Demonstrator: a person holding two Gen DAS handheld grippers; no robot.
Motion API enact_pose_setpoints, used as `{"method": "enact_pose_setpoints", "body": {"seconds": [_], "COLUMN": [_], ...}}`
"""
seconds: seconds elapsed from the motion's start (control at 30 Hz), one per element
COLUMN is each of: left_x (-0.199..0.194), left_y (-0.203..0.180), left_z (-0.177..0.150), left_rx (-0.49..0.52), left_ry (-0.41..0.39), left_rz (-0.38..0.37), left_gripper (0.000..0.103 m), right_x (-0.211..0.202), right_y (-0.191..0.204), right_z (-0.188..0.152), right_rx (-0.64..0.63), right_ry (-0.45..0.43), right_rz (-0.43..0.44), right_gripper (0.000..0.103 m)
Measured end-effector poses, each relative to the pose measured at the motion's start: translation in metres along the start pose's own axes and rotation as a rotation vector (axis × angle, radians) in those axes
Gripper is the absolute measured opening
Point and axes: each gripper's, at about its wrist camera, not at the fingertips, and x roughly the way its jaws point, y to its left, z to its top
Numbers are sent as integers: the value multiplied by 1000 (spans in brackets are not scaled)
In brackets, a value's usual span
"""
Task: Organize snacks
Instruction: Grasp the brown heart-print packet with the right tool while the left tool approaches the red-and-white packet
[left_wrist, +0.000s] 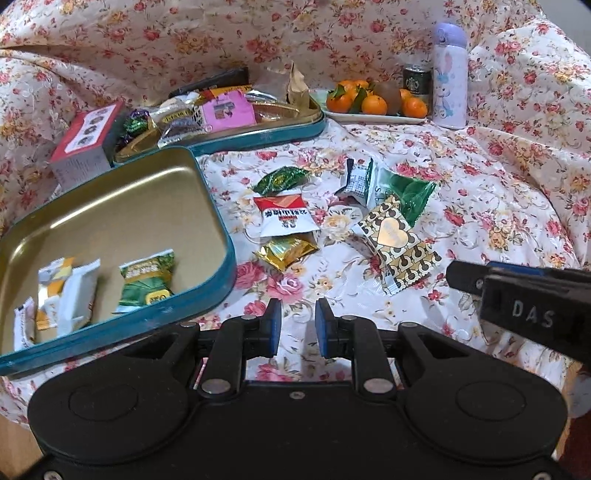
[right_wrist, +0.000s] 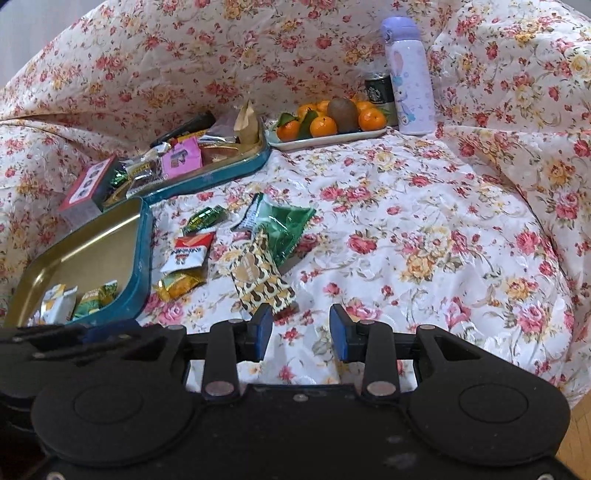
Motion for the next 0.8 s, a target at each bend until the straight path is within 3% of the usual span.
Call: {"method": "enact_pose_setpoints", "body": {"seconds": [0.13, 0.3, 0.53, 0.8], "left_x": [7, 18, 16, 17], "left_y": [1, 3, -5, -4], "left_z": [-3, -8, -14, -12], "left_rx": [-22, -47, 11, 14], "left_ry": [19, 43, 11, 23], "left_rz": [1, 13, 40, 38], "left_gripper": [29, 30, 30, 30], "right_x": [2, 12, 33, 59], "right_y": [4, 13, 24, 26], "right_z": [5, 13, 18, 17], "right_rx": [-35, -82, -148, -191], "right_ry": [-18, -26, -9, 30], "right_rz": [27, 49, 65, 52], "right_gripper": [45, 46, 53, 53]}}
